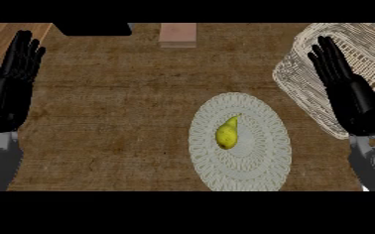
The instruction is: Pick the pear from the placemat and place it in the basket
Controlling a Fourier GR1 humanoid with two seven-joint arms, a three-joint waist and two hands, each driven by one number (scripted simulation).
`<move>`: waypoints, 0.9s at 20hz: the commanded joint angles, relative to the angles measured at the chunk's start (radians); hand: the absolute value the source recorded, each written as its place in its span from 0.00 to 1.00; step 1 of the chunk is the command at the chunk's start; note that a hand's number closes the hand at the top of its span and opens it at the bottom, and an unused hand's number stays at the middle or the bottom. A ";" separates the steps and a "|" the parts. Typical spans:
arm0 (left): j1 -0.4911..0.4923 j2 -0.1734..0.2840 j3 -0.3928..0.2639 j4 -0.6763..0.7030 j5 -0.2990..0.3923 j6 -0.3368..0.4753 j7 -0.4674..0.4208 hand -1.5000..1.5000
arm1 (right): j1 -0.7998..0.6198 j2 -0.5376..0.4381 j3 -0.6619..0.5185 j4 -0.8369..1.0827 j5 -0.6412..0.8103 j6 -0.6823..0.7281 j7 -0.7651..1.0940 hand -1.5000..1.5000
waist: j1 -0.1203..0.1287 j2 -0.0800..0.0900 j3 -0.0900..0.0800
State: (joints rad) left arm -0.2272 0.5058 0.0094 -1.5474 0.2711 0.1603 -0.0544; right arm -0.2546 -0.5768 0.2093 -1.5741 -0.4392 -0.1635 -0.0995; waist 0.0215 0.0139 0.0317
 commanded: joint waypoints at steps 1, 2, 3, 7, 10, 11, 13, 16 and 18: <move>0.065 -0.008 -0.027 0.038 -0.009 -0.023 0.040 0.50 | -0.040 0.085 -0.008 0.109 -0.040 0.028 -0.023 1.00 | 0.000 -0.008 -0.031; 0.065 -0.024 -0.042 0.102 -0.003 -0.019 0.081 0.50 | -0.075 0.124 -0.016 0.131 -0.066 0.004 -0.006 1.00 | 0.004 -0.002 -0.030; 0.129 -0.081 -0.090 0.114 -0.007 -0.005 0.088 0.50 | -0.072 0.165 -0.012 0.130 -0.109 -0.011 0.032 1.00 | 0.015 0.002 -0.031; 0.216 -0.132 -0.207 0.210 0.008 -0.055 0.236 0.50 | -0.183 0.233 0.113 0.178 -0.081 0.083 0.038 1.00 | 0.078 0.024 -0.030; 0.262 -0.144 -0.222 0.246 0.000 -0.061 0.237 0.50 | -0.264 0.441 0.192 0.296 -0.019 -0.082 0.049 1.00 | 0.055 0.003 -0.033; 0.253 -0.113 -0.194 0.243 0.020 -0.080 0.255 0.50 | -0.327 0.478 0.230 0.337 0.042 -0.159 0.091 0.00 | 0.051 -0.002 -0.033; 0.252 -0.133 -0.199 0.252 -0.007 -0.044 0.245 0.50 | -0.389 0.541 0.278 0.387 0.136 -0.298 0.154 0.00 | 0.025 -0.009 -0.034; 0.275 -0.138 -0.201 0.239 -0.010 -0.032 0.260 0.50 | -0.508 0.459 0.286 0.489 0.190 -0.295 0.338 0.00 | 0.020 -0.010 -0.034; 0.293 -0.171 -0.228 0.235 -0.027 -0.013 0.239 0.50 | -0.537 0.368 0.363 0.519 0.299 -0.318 0.436 0.00 | 0.013 -0.017 -0.038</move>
State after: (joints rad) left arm 0.0150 0.3711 -0.1820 -1.3427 0.2586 0.1306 0.1693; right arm -0.6938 -0.1483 0.4909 -1.1462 -0.2696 -0.4267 0.1858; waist 0.0446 0.0004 0.0025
